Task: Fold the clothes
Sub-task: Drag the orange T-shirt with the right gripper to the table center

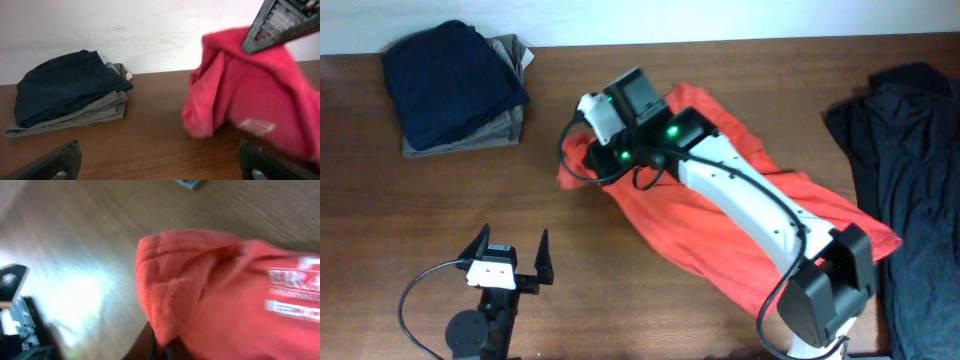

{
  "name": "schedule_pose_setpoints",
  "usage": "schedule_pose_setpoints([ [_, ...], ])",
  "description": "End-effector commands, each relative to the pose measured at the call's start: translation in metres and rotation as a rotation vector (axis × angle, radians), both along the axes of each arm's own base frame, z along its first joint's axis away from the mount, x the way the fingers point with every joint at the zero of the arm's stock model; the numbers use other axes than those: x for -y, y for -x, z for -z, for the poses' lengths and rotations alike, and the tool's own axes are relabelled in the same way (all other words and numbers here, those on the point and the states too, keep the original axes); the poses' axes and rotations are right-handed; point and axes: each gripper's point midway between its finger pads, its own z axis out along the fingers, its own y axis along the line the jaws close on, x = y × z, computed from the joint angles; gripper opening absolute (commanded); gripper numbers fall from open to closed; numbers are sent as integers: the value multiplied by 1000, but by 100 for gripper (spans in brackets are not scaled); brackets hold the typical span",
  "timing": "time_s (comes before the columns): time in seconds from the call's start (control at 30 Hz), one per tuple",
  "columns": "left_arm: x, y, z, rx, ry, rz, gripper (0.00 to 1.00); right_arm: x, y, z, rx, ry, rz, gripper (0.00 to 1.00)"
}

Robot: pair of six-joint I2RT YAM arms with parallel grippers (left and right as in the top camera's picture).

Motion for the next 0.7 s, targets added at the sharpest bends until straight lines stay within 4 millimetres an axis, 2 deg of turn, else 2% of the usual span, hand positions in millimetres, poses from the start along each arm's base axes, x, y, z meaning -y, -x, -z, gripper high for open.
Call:
schedule_pose_setpoints([
  [0.0, -1, 0, 2, 2, -9, -6, 99, 10, -21, -13, 84, 40, 87, 29],
  [0.03, -1, 0, 2, 1, -9, -6, 99, 20, -27, -22, 107, 61, 118, 39],
  [0.07, -1, 0, 2, 2, -9, -6, 99, 26, -29, -28, 116, 73, 134, 44],
  [0.2, -1, 0, 2, 2, -9, -6, 99, 55, -31, -61, 153, 123, 202, 52],
  [0.27, -1, 0, 2, 2, -9, -6, 99, 70, -29, -76, 164, 156, 235, 69],
  [0.43, -1, 0, 2, 2, -9, -6, 99, 125, -17, -100, 145, 284, 360, 75],
  [0.67, -1, 0, 2, 2, -9, -6, 99, 208, 5, -118, 37, 350, 636, 80],
])
